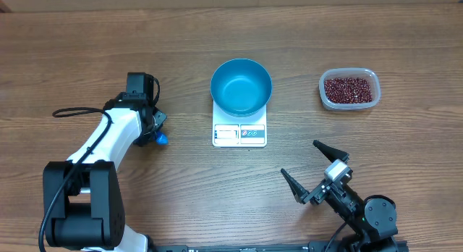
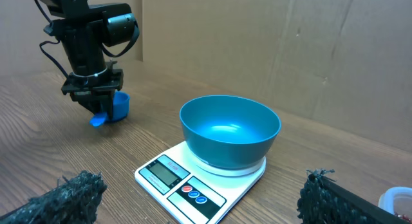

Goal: Scoop item into bowl and weigh 150g on scale
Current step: 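Lower the left gripper and close it on the blue scoop handle, then lift the blue scoop with the left gripper toward the scale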

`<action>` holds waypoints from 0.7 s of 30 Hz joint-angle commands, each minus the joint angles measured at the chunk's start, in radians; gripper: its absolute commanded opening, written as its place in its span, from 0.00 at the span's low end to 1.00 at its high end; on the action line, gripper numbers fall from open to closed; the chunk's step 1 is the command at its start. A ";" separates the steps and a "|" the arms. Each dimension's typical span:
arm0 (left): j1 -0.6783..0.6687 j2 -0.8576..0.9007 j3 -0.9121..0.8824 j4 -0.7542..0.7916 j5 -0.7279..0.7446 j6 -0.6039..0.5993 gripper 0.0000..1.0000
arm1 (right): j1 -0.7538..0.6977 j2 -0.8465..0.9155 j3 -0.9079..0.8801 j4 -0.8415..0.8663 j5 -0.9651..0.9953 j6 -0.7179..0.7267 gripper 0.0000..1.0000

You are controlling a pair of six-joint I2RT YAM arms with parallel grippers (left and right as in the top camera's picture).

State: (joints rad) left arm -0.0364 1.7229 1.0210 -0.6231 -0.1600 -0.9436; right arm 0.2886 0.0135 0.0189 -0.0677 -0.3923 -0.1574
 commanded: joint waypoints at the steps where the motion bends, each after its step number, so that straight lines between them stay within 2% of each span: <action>1: 0.006 0.010 0.047 -0.014 0.000 -0.006 0.09 | -0.004 -0.011 -0.007 0.007 0.006 0.007 1.00; 3: 0.006 0.010 0.063 -0.032 0.000 -0.006 0.04 | -0.004 -0.011 -0.007 0.007 0.006 0.007 1.00; 13: -0.022 0.004 0.219 -0.195 0.006 0.036 0.04 | -0.004 -0.011 -0.007 0.007 0.006 0.007 1.00; 21: -0.135 -0.090 0.274 -0.230 0.062 0.092 0.04 | -0.004 -0.011 -0.007 0.007 0.006 0.007 1.00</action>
State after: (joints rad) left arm -0.1219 1.7073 1.2655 -0.8459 -0.1329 -0.8867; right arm 0.2886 0.0139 0.0189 -0.0673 -0.3927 -0.1570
